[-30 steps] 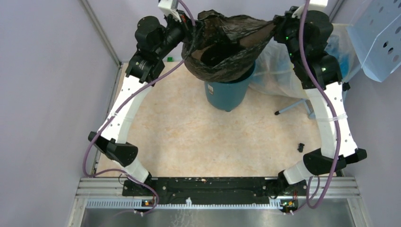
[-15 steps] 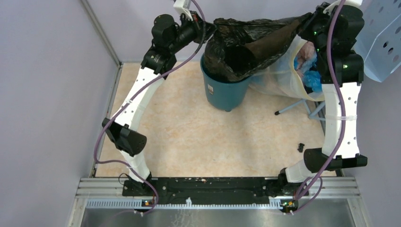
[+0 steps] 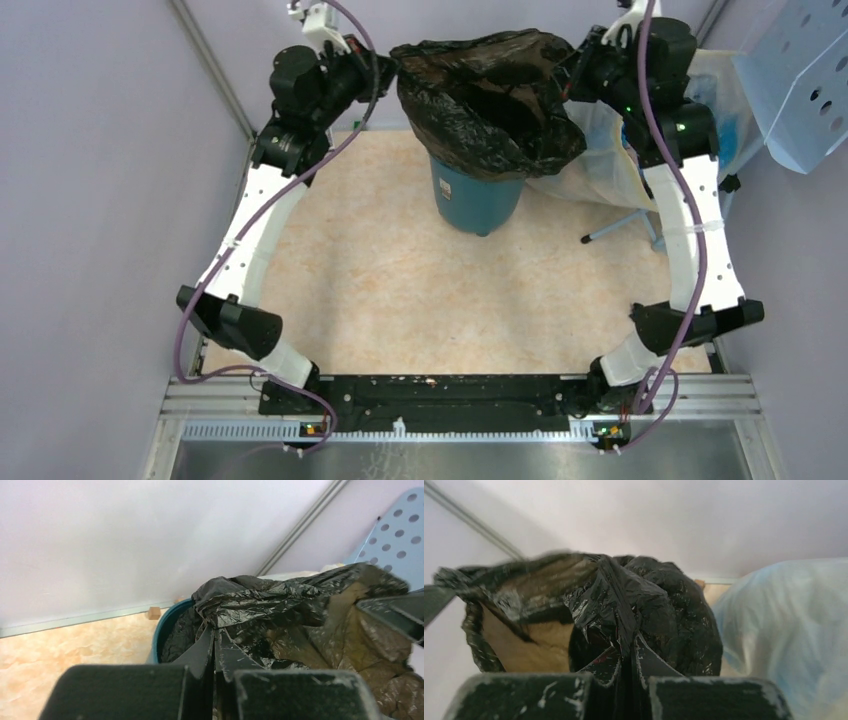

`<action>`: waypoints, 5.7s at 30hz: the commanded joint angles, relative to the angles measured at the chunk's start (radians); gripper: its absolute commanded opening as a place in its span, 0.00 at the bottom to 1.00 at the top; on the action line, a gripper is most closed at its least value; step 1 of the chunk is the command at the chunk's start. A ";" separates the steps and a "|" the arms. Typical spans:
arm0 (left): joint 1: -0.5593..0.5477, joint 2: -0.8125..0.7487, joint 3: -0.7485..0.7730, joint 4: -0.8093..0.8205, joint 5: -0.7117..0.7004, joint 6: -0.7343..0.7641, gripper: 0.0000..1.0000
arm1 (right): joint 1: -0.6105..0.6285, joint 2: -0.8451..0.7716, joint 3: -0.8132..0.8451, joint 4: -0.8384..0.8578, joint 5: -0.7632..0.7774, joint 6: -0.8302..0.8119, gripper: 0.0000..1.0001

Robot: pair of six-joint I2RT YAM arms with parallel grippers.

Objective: Put the trash bags into the trash bin

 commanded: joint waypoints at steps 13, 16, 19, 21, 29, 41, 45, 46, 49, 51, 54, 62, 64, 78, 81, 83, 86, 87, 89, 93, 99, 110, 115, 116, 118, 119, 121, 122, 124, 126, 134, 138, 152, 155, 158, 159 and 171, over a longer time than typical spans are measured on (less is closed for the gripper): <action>0.021 -0.032 -0.043 0.078 0.035 -0.016 0.00 | 0.029 0.197 0.206 -0.218 -0.082 -0.020 0.00; 0.021 0.014 -0.030 0.075 0.048 -0.010 0.00 | 0.029 0.241 0.215 -0.228 -0.061 -0.032 0.00; 0.020 0.051 -0.022 0.082 0.048 -0.004 0.00 | 0.029 0.276 0.206 -0.210 -0.072 -0.043 0.00; 0.021 0.066 -0.019 0.082 0.041 0.001 0.00 | 0.039 0.303 0.197 -0.193 -0.087 -0.052 0.00; 0.025 0.074 -0.061 0.104 0.069 0.021 0.00 | 0.165 0.396 0.153 -0.181 0.038 -0.097 0.00; -0.015 0.233 -0.048 0.123 0.210 0.010 0.00 | 0.201 0.522 -0.053 -0.126 0.226 -0.108 0.00; -0.024 0.277 -0.028 0.108 0.223 0.017 0.00 | 0.201 0.547 0.003 -0.165 0.208 -0.117 0.00; -0.023 0.288 -0.017 0.097 0.225 0.022 0.00 | 0.201 0.543 0.032 -0.184 0.198 -0.121 0.00; -0.024 0.309 0.033 0.054 0.217 0.053 0.00 | 0.201 0.495 0.119 -0.220 0.177 -0.130 0.00; -0.023 0.312 0.059 0.042 0.212 0.060 0.00 | 0.199 0.445 0.147 -0.230 0.173 -0.133 0.00; -0.023 0.303 0.088 0.041 0.207 0.057 0.00 | 0.192 0.365 0.146 -0.229 0.170 -0.135 0.00; -0.012 0.235 0.142 0.020 0.174 0.037 0.00 | 0.034 0.233 0.117 -0.243 0.048 -0.108 0.00; -0.006 0.207 0.133 0.019 0.149 0.031 0.00 | -0.007 0.216 0.112 -0.243 0.041 -0.106 0.00; 0.071 0.212 0.121 0.034 0.103 0.003 0.00 | -0.063 0.386 0.367 -0.337 0.168 -0.142 0.43; 0.075 0.229 0.120 0.044 0.121 0.000 0.00 | -0.063 0.338 0.345 -0.329 0.146 -0.144 0.53; 0.075 0.235 0.121 0.057 0.143 -0.011 0.00 | -0.061 0.288 0.305 -0.325 0.110 -0.142 0.58; 0.076 0.236 0.120 0.076 0.175 -0.032 0.00 | -0.034 0.192 0.216 -0.307 0.097 -0.148 0.68; 0.075 0.233 0.120 0.078 0.187 -0.040 0.00 | -0.013 0.158 0.190 -0.301 0.096 -0.153 0.71; 0.075 0.220 0.110 0.088 0.213 -0.056 0.00 | 0.017 0.096 0.159 -0.300 0.097 -0.153 0.76; 0.071 0.157 0.024 0.145 0.245 -0.092 0.00 | 0.078 0.022 0.136 -0.324 0.082 -0.131 0.80; 0.057 0.022 -0.156 0.201 0.276 -0.115 0.00 | 0.174 -0.101 -0.002 -0.280 0.029 -0.034 0.82; 0.035 -0.158 -0.332 0.263 0.293 -0.141 0.00 | 0.454 -0.122 -0.059 -0.257 0.473 0.333 0.83; 0.028 -0.183 -0.389 0.286 0.317 -0.161 0.00 | 0.526 -0.050 -0.029 -0.263 0.564 0.494 0.76; 0.028 -0.187 -0.397 0.289 0.324 -0.166 0.00 | 0.531 -0.029 -0.018 -0.260 0.562 0.511 0.73; 0.023 -0.197 -0.411 0.294 0.333 -0.172 0.00 | 0.541 0.019 0.014 -0.266 0.564 0.536 0.69; 0.023 -0.204 -0.419 0.293 0.334 -0.172 0.00 | 0.548 0.042 0.045 -0.281 0.576 0.548 0.67; 0.022 -0.218 -0.433 0.292 0.331 -0.166 0.00 | 0.555 0.086 0.091 -0.316 0.601 0.571 0.62; 0.023 -0.225 -0.438 0.291 0.330 -0.166 0.00 | 0.556 0.106 0.112 -0.335 0.611 0.583 0.61; 0.022 -0.236 -0.449 0.291 0.332 -0.163 0.00 | 0.558 0.144 0.139 -0.360 0.614 0.599 0.60; 0.022 -0.242 -0.457 0.291 0.336 -0.159 0.00 | 0.565 0.166 0.154 -0.385 0.624 0.615 0.60; 0.023 -0.258 -0.467 0.295 0.352 -0.160 0.00 | 0.579 0.207 0.115 -0.463 0.666 0.672 0.64; 0.021 -0.265 -0.467 0.297 0.356 -0.157 0.00 | 0.590 0.231 0.144 -0.477 0.662 0.621 0.64; 0.023 -0.297 -0.485 0.235 0.327 -0.089 0.00 | 0.590 -0.163 -0.320 -0.292 0.672 0.308 0.21; 0.024 -0.305 -0.495 0.215 0.312 -0.074 0.00 | 0.585 -0.239 -0.400 -0.268 0.684 0.272 0.10; 0.023 -0.325 -0.518 0.200 0.289 -0.057 0.00 | 0.568 -0.279 -0.447 -0.269 0.684 0.248 0.07; 0.023 -0.334 -0.530 0.186 0.283 -0.052 0.00 | 0.562 -0.294 -0.470 -0.265 0.675 0.237 0.05; 0.026 -0.411 -0.738 0.231 0.215 -0.034 0.00 | 0.411 -0.456 -0.850 -0.011 0.468 0.111 0.15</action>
